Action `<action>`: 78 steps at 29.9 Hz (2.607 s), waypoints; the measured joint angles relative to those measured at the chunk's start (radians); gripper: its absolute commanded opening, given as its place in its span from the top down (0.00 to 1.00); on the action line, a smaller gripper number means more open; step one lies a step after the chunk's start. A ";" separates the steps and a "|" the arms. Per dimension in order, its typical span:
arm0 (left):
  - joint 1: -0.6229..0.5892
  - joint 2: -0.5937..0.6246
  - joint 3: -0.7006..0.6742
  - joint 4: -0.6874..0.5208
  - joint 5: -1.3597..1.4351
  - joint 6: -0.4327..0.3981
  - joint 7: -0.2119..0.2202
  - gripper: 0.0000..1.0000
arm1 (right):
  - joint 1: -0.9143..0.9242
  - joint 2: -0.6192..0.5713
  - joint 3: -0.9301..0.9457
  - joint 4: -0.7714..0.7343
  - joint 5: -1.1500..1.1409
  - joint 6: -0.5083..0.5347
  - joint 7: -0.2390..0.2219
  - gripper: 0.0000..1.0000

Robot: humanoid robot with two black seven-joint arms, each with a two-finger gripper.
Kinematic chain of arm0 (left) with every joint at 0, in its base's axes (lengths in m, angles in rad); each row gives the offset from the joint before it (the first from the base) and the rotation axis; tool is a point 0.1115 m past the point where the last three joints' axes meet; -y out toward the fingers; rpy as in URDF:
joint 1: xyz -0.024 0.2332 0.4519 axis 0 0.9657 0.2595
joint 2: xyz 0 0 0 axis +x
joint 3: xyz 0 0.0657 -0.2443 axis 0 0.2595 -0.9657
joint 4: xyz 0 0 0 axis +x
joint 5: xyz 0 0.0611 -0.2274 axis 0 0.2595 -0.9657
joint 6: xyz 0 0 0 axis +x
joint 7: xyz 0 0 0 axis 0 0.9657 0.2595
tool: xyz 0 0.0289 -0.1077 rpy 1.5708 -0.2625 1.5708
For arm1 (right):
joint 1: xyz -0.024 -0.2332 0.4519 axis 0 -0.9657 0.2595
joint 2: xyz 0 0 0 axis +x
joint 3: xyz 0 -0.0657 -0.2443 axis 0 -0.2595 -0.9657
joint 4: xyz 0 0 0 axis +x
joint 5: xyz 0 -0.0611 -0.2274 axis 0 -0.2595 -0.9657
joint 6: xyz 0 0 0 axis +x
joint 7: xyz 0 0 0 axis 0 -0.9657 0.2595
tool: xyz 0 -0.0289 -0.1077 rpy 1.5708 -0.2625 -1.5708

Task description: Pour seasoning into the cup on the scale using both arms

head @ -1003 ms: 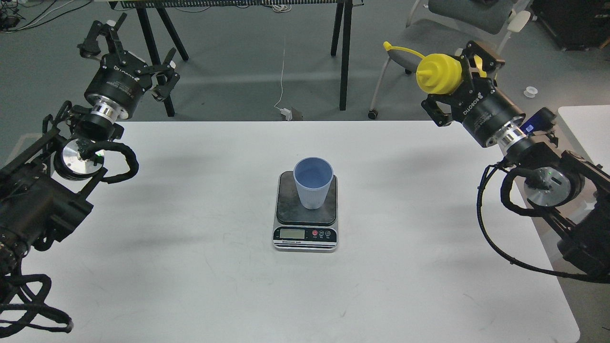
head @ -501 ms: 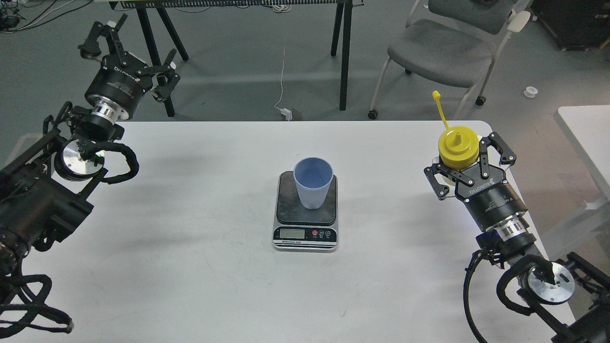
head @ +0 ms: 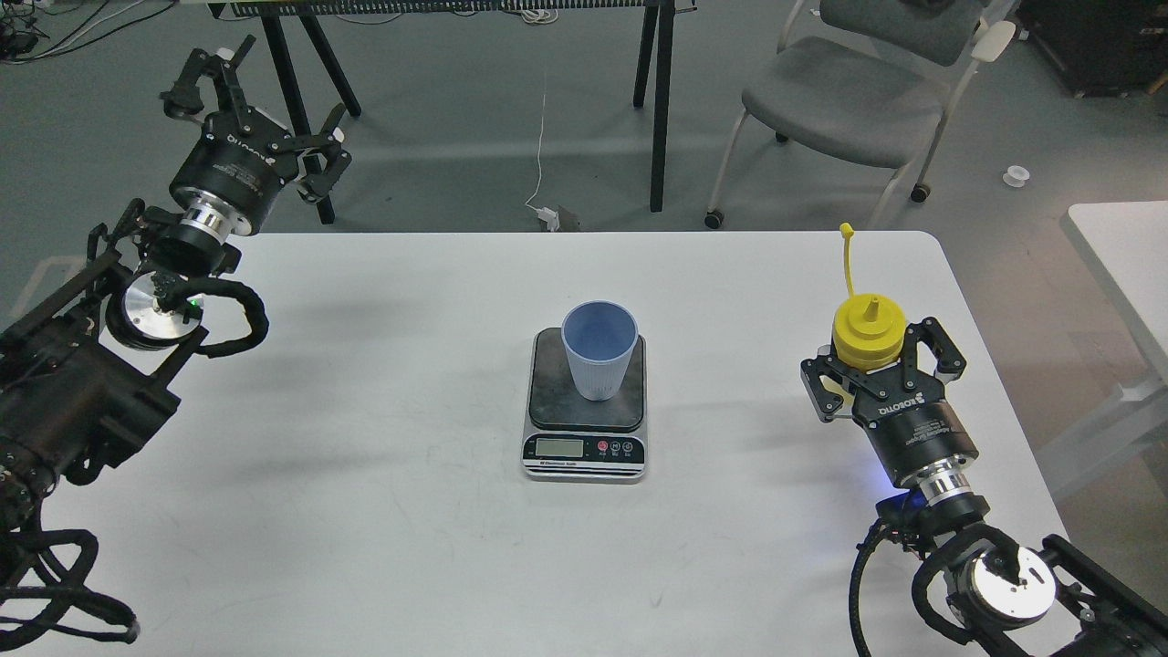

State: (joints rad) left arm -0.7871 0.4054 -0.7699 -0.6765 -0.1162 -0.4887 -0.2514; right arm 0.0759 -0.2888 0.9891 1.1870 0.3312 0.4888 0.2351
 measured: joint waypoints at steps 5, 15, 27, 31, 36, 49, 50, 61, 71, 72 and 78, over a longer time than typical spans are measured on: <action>-0.005 0.001 0.023 0.000 0.000 0.000 0.000 0.00 | 0.004 0.029 -0.005 -0.071 0.002 0.000 0.000 0.61; -0.008 0.002 0.033 0.000 0.003 0.000 0.000 0.00 | 0.010 0.047 -0.010 -0.109 0.002 0.000 -0.002 0.40; -0.012 0.000 0.034 0.000 0.006 0.000 0.001 0.00 | 0.007 0.046 -0.011 -0.117 0.001 0.000 -0.002 0.14; -0.012 0.000 0.034 0.000 0.008 0.000 0.001 0.00 | -0.005 0.044 -0.009 -0.109 0.001 0.000 -0.001 0.04; -0.015 0.001 0.033 -0.001 0.008 0.000 0.000 0.00 | -0.050 0.036 -0.003 -0.092 0.002 0.000 0.001 0.01; -0.015 0.003 0.032 -0.018 0.007 0.000 -0.001 0.00 | -0.252 -0.070 0.006 0.035 0.002 0.000 0.014 0.01; -0.015 0.004 0.032 -0.021 0.007 0.000 -0.001 0.00 | -0.267 -0.087 0.006 0.047 0.002 0.000 0.014 0.01; -0.013 0.007 0.019 -0.025 0.005 0.000 -0.001 0.00 | -0.308 -0.364 0.155 0.080 -0.003 0.000 0.016 0.00; -0.004 0.006 -0.015 -0.025 -0.009 0.000 -0.003 0.00 | 0.181 -0.434 0.174 -0.271 -0.014 0.000 -0.001 0.00; -0.002 0.006 -0.024 -0.025 -0.011 0.000 -0.003 0.00 | 0.234 -0.434 0.154 -0.320 -0.014 0.000 -0.006 0.01; 0.019 0.006 -0.044 -0.024 -0.021 0.000 -0.004 0.00 | 0.549 -0.331 0.029 -0.641 -0.007 0.000 -0.054 0.00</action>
State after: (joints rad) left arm -0.7681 0.4110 -0.8136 -0.7001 -0.1376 -0.4887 -0.2559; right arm 0.6246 -0.6193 1.0184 0.5458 0.3245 0.4887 0.1814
